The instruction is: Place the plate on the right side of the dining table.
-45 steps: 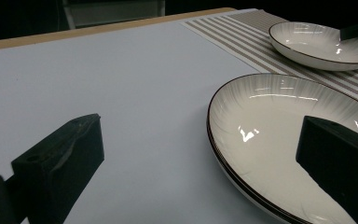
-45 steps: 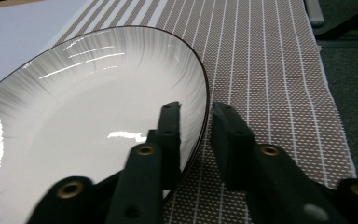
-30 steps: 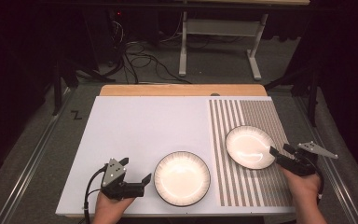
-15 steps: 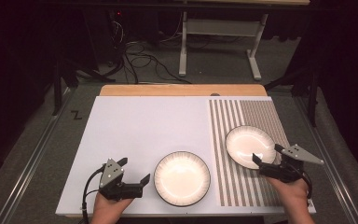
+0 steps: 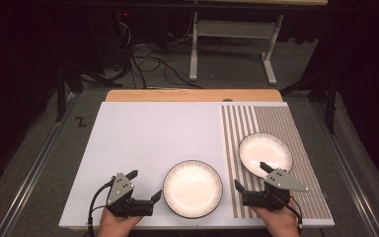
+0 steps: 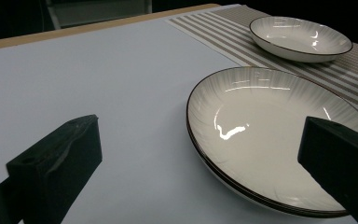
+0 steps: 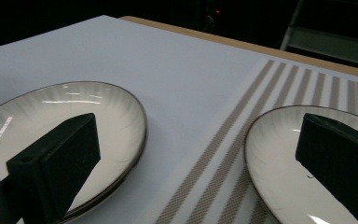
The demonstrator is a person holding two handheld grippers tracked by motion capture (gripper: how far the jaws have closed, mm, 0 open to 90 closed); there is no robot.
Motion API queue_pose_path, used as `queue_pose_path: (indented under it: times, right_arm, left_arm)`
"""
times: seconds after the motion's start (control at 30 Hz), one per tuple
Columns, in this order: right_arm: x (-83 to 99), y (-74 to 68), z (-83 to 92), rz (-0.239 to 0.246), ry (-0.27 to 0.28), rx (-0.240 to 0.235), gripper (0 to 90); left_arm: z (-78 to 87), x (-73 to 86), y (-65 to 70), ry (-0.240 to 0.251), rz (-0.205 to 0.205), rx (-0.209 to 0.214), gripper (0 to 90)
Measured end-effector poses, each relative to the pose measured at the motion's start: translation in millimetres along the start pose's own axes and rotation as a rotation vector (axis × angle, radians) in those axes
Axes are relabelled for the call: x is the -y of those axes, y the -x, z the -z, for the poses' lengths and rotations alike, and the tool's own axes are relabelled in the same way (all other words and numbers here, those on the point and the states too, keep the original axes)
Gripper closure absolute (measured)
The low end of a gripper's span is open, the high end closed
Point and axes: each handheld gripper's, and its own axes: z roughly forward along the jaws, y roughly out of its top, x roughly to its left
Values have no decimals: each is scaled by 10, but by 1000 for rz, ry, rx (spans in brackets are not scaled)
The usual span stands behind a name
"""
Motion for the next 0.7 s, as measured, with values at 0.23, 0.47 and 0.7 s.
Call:
queue_pose_path:
  times: [0.23,0.47,0.7]
  right_arm:
    - [134,-190,139,32,3,-29,3]
    - [155,-77,198,11,24,-24,3]
    - [140,-44,210,-9,30,-20,4]
  left_arm:
    - [75,-13,-22,23,13,-7,4]
    - [69,-8,-29,27,37,-17,4]
    - [62,-19,-39,31,41,-1,4]
